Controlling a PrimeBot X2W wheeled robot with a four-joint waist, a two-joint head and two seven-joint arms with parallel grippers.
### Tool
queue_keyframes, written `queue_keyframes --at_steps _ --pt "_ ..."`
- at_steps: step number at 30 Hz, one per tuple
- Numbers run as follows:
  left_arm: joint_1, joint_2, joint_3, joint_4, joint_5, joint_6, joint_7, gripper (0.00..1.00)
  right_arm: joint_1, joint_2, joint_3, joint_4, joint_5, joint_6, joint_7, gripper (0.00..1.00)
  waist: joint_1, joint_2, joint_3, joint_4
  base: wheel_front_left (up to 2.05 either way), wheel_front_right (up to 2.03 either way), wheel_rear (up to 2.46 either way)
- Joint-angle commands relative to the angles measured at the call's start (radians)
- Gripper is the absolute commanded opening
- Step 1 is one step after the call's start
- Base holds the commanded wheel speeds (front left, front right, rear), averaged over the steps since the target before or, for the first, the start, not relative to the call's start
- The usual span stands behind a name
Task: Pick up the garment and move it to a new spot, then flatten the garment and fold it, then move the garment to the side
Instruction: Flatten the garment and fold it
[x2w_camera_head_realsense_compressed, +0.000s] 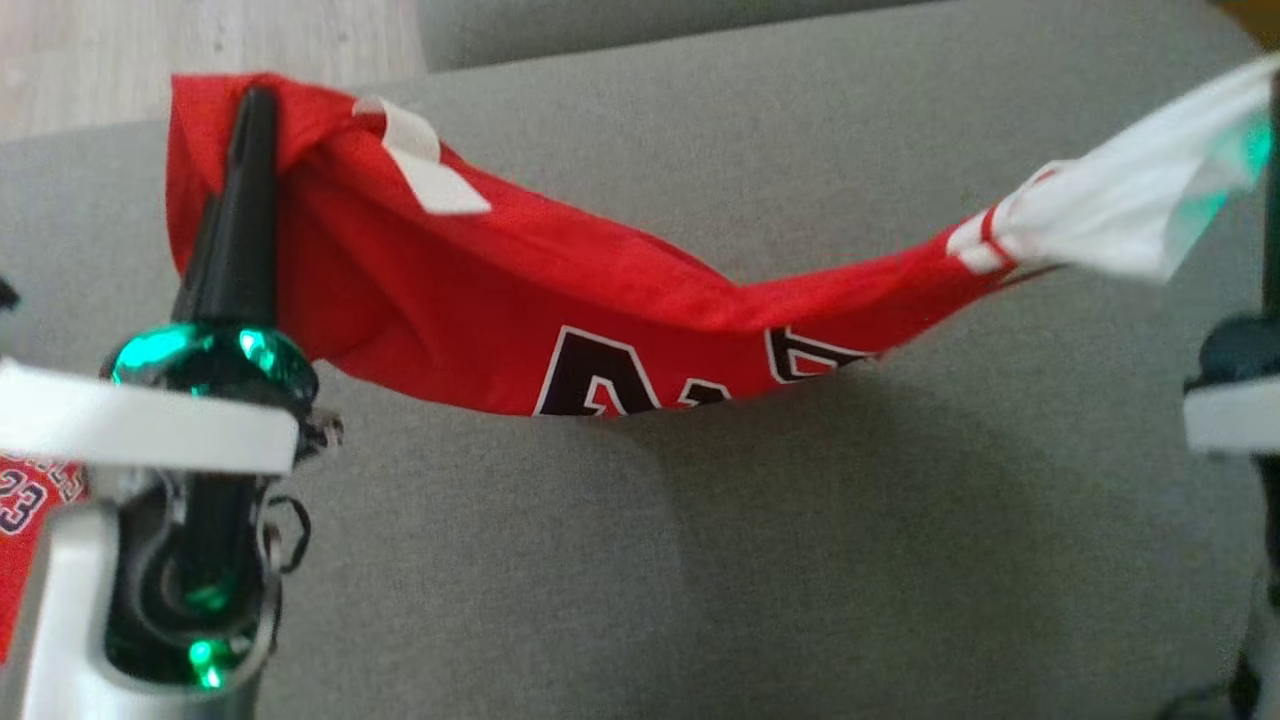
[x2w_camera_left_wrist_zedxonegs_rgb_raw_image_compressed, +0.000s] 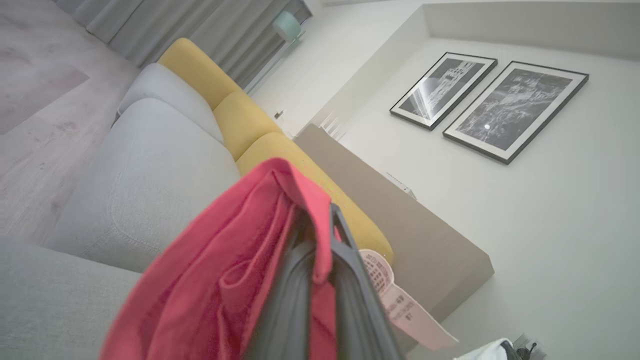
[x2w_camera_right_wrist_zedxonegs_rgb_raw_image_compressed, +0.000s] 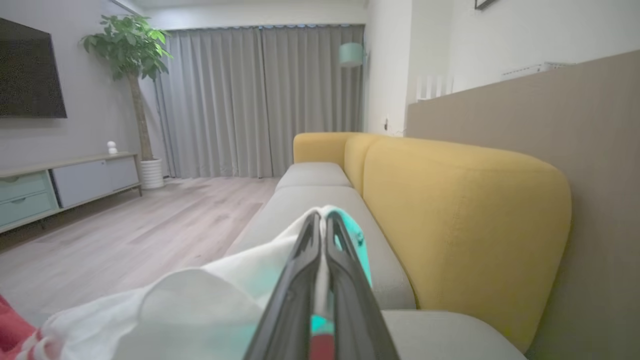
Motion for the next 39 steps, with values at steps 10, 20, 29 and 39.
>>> queue_keyframes --at_steps 10,20,29,39 --pt "-0.365 0.055 0.130 0.257 -0.036 0.084 0.057 0.00 -0.576 -0.113 0.112 0.381 0.095 0.008 -0.006 0.00 0.0001 0.0000 0.279 -0.002 0.00 0.00 0.00" --pt "-0.786 0.044 0.173 0.549 0.024 -0.030 -0.127 0.00 -1.123 -0.126 0.158 0.769 0.096 0.008 -0.431 0.00 0.0001 0.0000 0.370 0.009 0.00 0.00 0.00" --pt "-0.646 0.028 0.113 0.753 0.060 -0.165 -0.196 0.00 -0.861 -0.107 0.170 0.926 0.019 0.008 -0.139 0.00 0.0001 0.0000 0.302 -0.009 0.00 0.00 0.00" --pt "-0.290 0.070 -0.063 1.053 0.231 -0.160 -0.198 0.00 -0.246 -0.053 0.158 0.639 0.024 0.008 0.258 0.00 0.0001 0.0000 0.178 -0.012 0.00 0.00 0.00"
